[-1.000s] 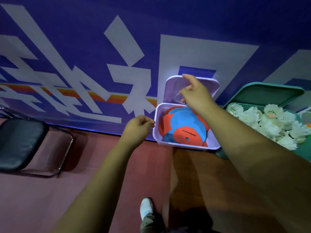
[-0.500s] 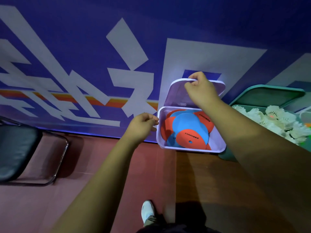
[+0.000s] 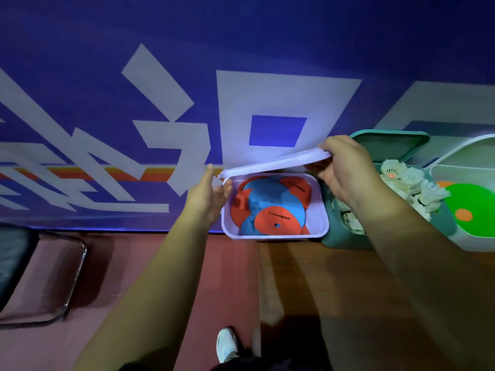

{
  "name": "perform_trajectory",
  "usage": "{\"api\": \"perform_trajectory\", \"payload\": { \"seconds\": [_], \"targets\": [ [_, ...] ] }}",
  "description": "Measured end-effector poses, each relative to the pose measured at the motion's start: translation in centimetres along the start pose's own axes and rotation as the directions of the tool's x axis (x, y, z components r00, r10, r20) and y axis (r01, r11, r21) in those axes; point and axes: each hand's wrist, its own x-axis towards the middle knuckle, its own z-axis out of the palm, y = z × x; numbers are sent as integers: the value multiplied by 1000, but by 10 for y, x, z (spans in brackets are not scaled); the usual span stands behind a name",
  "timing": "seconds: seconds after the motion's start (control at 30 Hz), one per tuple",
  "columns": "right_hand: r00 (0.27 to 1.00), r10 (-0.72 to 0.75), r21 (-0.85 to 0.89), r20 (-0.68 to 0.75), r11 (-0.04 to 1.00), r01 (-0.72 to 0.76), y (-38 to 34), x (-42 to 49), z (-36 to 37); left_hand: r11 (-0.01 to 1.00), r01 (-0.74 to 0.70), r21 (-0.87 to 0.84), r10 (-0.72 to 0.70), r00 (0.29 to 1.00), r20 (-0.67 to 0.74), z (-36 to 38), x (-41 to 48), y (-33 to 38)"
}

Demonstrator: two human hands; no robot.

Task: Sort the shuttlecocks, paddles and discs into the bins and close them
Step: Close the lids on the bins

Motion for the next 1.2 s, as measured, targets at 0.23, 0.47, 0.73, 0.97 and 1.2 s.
{"api": "perform_trajectory", "payload": {
  "seconds": [0.23, 0.47, 0.73, 0.97, 1.2],
  "targets": [
    [995, 92, -184, 44, 979, -82, 27, -5, -32, 995, -23, 102, 33, 994, -102, -17, 8, -17],
    [997, 60, -890, -39, 451, -62, 84, 20, -63, 768, -23, 640, 172, 970, -172, -58, -5, -56],
    [970, 236, -997, -55, -70, -39, 138, 7, -62, 538, 9, 843, 225, 962, -154, -58, -11, -88],
    [976, 212, -986, 50, -144, 82, 162, -2, -73, 484, -9, 875, 277, 950, -143, -58, -2, -93],
    [979, 151, -970, 137, -178, 164, 164, -2, -82, 531, 48, 846, 209, 960, -186, -56, 10, -94]
  ]
}}
